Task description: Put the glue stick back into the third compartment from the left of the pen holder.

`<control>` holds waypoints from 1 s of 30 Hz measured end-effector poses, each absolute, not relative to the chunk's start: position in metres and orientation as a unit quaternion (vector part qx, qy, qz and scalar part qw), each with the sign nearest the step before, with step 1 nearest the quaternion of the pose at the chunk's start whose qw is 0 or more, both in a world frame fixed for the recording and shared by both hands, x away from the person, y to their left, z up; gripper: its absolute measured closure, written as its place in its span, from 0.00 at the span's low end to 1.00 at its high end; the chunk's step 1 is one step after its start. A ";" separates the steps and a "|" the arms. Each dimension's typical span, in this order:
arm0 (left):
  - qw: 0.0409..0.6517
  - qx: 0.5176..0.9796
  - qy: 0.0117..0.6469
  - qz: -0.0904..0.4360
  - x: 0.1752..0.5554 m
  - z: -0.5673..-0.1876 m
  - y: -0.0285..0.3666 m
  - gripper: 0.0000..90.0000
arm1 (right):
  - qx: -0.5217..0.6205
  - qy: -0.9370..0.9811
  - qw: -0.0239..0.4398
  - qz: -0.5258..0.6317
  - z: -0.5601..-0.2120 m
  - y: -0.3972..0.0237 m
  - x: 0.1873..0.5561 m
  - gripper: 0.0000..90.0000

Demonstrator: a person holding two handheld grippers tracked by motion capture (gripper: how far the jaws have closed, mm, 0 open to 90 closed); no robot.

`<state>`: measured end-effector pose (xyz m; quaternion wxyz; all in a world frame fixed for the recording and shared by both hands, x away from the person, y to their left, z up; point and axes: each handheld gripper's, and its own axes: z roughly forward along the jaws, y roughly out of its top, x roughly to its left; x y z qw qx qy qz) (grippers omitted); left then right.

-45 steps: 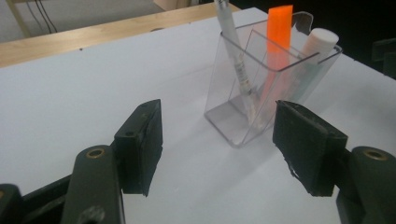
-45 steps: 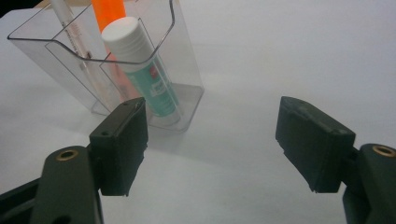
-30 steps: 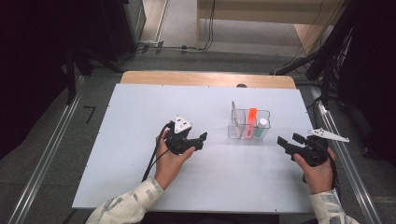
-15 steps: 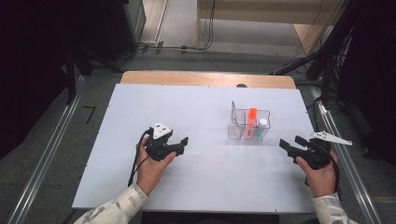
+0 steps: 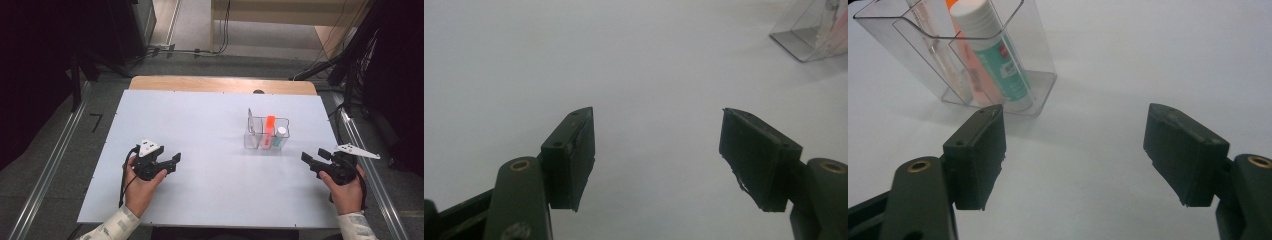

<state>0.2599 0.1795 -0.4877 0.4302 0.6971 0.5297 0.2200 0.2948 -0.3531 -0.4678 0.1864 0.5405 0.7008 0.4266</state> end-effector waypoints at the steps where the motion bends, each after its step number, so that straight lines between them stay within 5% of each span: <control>1: 0.431 0.694 0.532 0.222 0.258 -0.487 0.183 0.35 | 0.541 0.701 0.187 0.426 -0.468 -0.353 0.294 0.26; 30: 0.416 0.664 0.568 0.252 0.232 -0.492 0.230 0.36 | 0.532 0.711 0.221 0.403 -0.468 -0.362 0.267 0.26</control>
